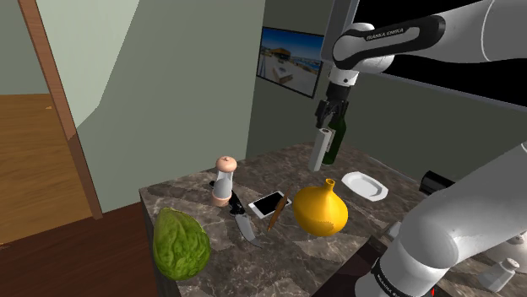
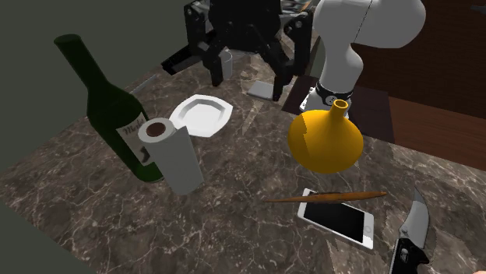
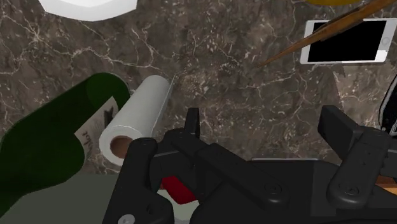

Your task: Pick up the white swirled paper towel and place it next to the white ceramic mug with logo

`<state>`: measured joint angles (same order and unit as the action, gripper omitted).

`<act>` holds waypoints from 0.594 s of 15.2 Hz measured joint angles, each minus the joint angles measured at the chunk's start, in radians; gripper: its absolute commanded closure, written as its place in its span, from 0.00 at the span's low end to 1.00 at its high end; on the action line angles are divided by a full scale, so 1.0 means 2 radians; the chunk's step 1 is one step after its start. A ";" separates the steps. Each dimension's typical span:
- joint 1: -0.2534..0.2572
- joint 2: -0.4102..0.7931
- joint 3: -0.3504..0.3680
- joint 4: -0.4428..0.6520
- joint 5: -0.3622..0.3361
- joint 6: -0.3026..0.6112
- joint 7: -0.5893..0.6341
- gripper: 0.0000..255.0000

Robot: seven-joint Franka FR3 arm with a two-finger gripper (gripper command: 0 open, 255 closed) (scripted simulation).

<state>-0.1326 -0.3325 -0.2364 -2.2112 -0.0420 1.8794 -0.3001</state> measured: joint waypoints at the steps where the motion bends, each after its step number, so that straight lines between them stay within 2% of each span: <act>1: -0.004 0.014 -0.008 0.008 -0.001 0.005 -0.010 0.00; 9: -0.027 0.145 -0.057 0.101 0.022 0.031 -0.080 0.00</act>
<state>-0.1861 -0.0418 -0.3498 -2.0098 0.0011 1.9412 -0.4600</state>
